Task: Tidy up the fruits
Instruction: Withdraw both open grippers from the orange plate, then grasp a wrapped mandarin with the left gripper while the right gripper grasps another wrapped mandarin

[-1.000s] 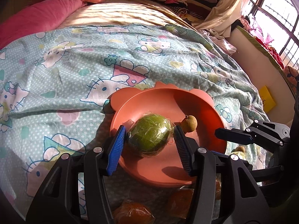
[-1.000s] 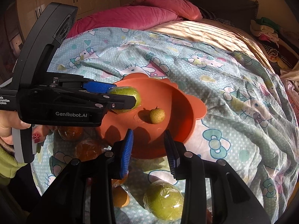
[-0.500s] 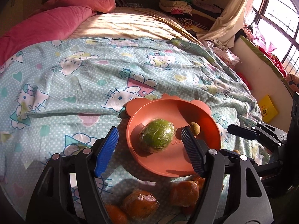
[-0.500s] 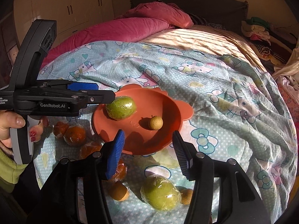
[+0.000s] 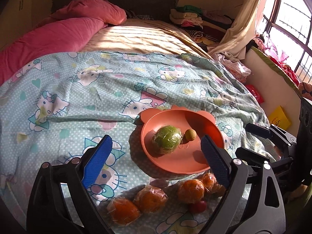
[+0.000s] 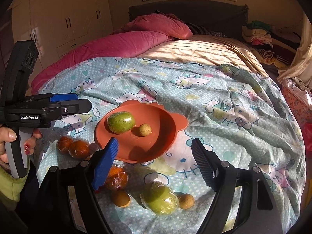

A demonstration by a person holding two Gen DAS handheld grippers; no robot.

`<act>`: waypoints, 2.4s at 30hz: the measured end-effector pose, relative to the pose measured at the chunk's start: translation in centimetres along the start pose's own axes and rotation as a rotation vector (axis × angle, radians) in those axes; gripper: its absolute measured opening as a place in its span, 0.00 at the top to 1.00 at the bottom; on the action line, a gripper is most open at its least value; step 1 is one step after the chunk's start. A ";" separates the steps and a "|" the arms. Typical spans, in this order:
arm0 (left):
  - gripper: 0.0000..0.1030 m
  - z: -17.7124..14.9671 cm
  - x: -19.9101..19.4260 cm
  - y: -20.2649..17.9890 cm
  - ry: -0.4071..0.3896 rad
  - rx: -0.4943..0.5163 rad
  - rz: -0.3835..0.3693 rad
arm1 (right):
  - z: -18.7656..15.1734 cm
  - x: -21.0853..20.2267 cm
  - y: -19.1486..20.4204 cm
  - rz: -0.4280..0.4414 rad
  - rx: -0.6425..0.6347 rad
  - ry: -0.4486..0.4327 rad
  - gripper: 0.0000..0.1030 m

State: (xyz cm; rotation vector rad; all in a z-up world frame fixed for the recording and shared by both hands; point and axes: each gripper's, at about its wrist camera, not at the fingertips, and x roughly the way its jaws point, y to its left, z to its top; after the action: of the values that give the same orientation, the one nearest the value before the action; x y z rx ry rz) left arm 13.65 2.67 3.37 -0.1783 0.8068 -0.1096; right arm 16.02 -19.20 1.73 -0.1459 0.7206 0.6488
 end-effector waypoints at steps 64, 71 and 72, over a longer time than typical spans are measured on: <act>0.10 -9.4 -1.9 3.4 0.131 0.017 0.132 | -5.3 0.3 6.6 -0.007 -0.206 0.135 0.14; 0.29 -9.6 -1.2 3.8 0.145 0.019 0.104 | -4.9 1.3 6.7 -0.017 -0.249 0.150 0.28; 0.31 -9.6 -1.2 3.9 0.144 0.020 0.101 | -4.8 1.5 6.7 -0.018 -0.257 0.154 0.34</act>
State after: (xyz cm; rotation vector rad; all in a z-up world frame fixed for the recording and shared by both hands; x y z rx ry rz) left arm 5.96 5.56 -3.12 -0.1115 0.9562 -0.0357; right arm 10.11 -14.72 -2.27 -0.4425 0.7807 0.7166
